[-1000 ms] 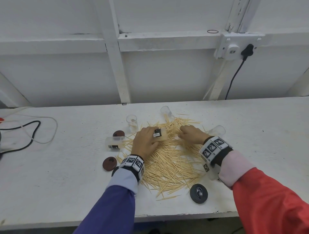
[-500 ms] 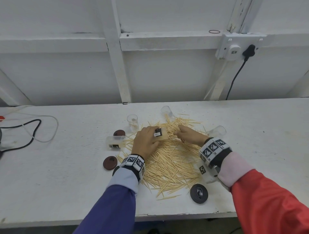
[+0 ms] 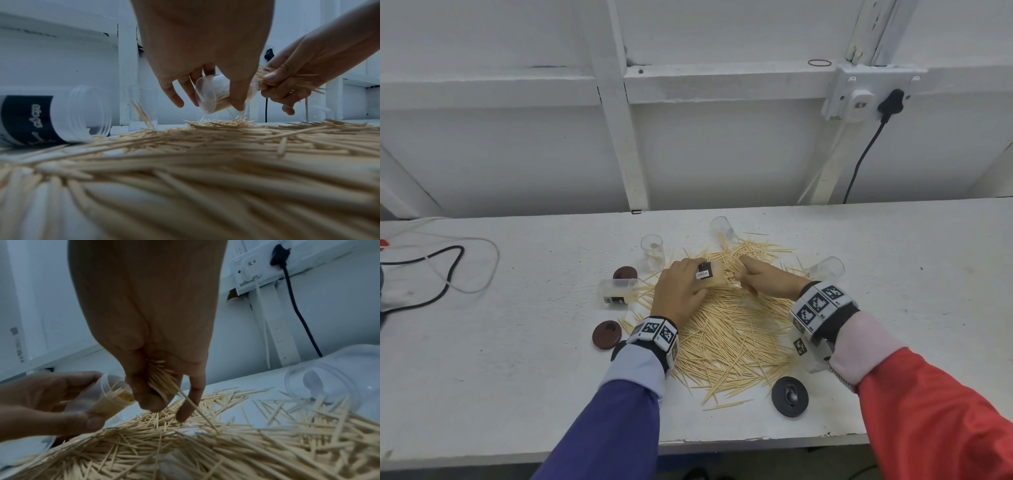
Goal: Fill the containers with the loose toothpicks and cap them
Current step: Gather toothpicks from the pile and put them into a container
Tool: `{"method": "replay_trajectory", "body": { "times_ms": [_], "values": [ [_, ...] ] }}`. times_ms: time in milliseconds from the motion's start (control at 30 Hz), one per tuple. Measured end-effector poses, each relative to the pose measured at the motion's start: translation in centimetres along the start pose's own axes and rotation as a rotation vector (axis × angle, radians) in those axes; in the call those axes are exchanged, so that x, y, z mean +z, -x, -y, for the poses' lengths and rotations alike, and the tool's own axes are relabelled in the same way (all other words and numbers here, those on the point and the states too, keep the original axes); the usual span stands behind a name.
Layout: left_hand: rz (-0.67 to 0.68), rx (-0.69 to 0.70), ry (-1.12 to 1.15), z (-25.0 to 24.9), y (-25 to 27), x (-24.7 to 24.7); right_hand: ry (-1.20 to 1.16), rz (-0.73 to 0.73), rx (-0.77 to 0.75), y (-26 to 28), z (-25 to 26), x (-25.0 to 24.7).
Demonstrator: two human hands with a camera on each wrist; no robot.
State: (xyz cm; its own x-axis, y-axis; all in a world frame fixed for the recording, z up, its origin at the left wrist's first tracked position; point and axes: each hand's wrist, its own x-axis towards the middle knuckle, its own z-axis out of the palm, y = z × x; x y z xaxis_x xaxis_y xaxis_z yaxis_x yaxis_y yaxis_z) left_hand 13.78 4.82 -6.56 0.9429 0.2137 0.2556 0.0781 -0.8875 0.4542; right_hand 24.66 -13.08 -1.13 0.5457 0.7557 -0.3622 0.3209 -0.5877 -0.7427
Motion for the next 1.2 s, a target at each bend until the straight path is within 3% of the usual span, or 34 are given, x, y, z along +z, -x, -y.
{"method": "replay_trajectory", "body": {
  "times_ms": [500,733,967,1200],
  "values": [
    [0.037,0.090,0.003,0.3,-0.1,0.2,0.309,0.225,0.099,-0.4,2.0,-1.3],
    [0.074,0.121,0.014,0.4,0.0,0.4,0.518,0.170,0.037,-1.3,3.5,-1.7],
    [0.036,0.087,0.022,0.3,-0.1,0.5,0.331,-0.076,-0.046,-1.0,3.3,-2.7],
    [0.007,0.044,0.040,0.5,-0.1,0.5,0.056,-0.161,-0.060,-0.7,2.3,-2.9]
  ]
}}
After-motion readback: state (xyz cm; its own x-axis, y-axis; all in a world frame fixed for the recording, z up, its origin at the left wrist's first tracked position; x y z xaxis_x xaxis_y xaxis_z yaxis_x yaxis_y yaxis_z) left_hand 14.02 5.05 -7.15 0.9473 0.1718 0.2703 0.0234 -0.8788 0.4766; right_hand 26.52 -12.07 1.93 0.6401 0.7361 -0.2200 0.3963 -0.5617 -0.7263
